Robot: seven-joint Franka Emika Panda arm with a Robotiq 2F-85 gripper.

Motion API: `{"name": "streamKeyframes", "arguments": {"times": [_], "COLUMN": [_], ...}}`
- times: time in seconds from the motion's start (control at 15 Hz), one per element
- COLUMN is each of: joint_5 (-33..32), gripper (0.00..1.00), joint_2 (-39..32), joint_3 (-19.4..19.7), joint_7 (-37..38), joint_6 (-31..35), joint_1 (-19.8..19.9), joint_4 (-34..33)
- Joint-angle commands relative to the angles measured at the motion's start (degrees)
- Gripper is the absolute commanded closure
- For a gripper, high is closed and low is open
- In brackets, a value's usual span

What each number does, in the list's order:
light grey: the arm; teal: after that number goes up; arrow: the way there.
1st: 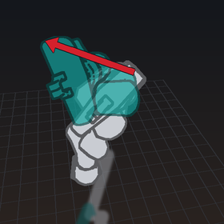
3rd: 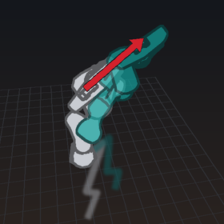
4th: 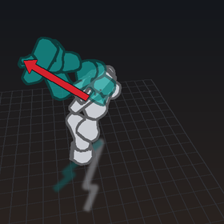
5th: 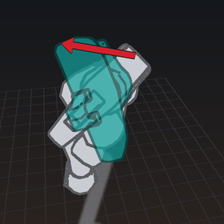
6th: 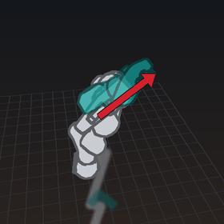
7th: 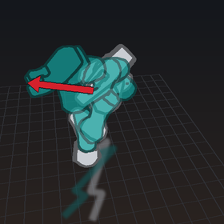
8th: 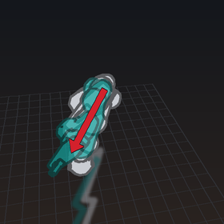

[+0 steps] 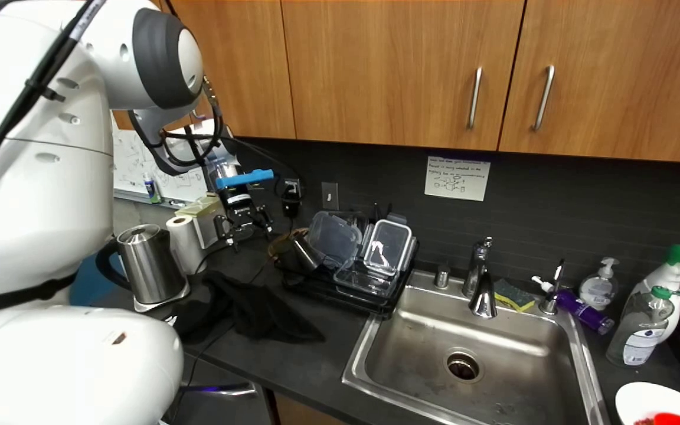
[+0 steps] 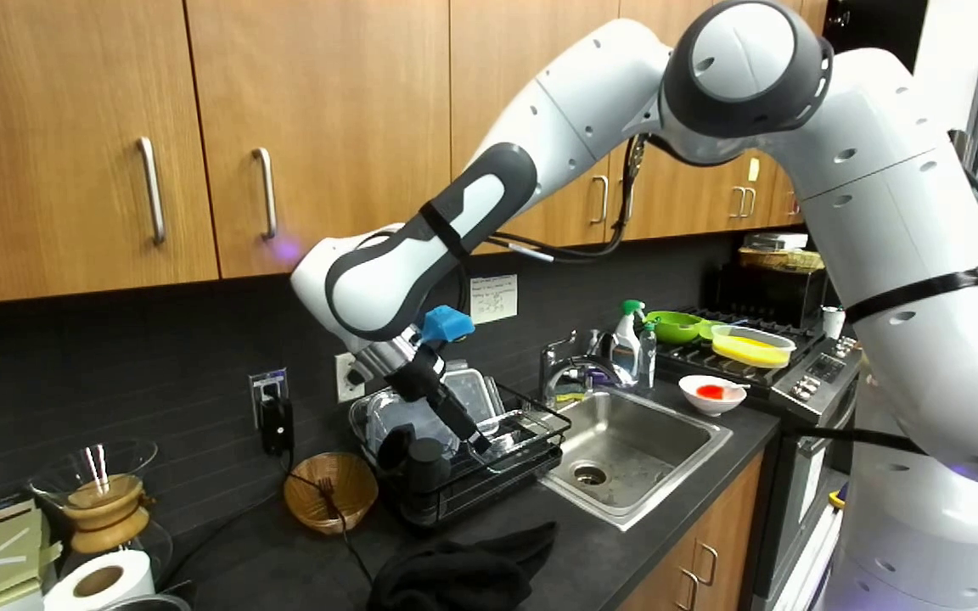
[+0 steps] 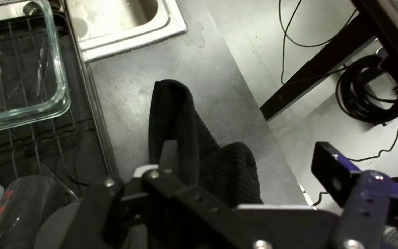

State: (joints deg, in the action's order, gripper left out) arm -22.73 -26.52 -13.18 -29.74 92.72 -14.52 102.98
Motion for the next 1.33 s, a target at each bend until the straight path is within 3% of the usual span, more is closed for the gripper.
{"name": "streamKeyframes", "arguments": {"times": [0.0,0.27,0.8,1.27], "joint_5": [4.0,3.4,-9.9,-14.2], "gripper": [0.0,0.0,0.0,0.0], "joint_2": [-0.7,0.1,-1.3,10.7], "joint_3": [0.4,0.3,1.6,0.7], "joint_7": [-0.9,-0.7,0.8,7.9], "joint_6": [-8.3,-9.9,9.8,22.3], "joint_1": [2.0,2.6,1.9,0.8], "joint_4": [-2.4,-1.1,-1.4,5.8]}}
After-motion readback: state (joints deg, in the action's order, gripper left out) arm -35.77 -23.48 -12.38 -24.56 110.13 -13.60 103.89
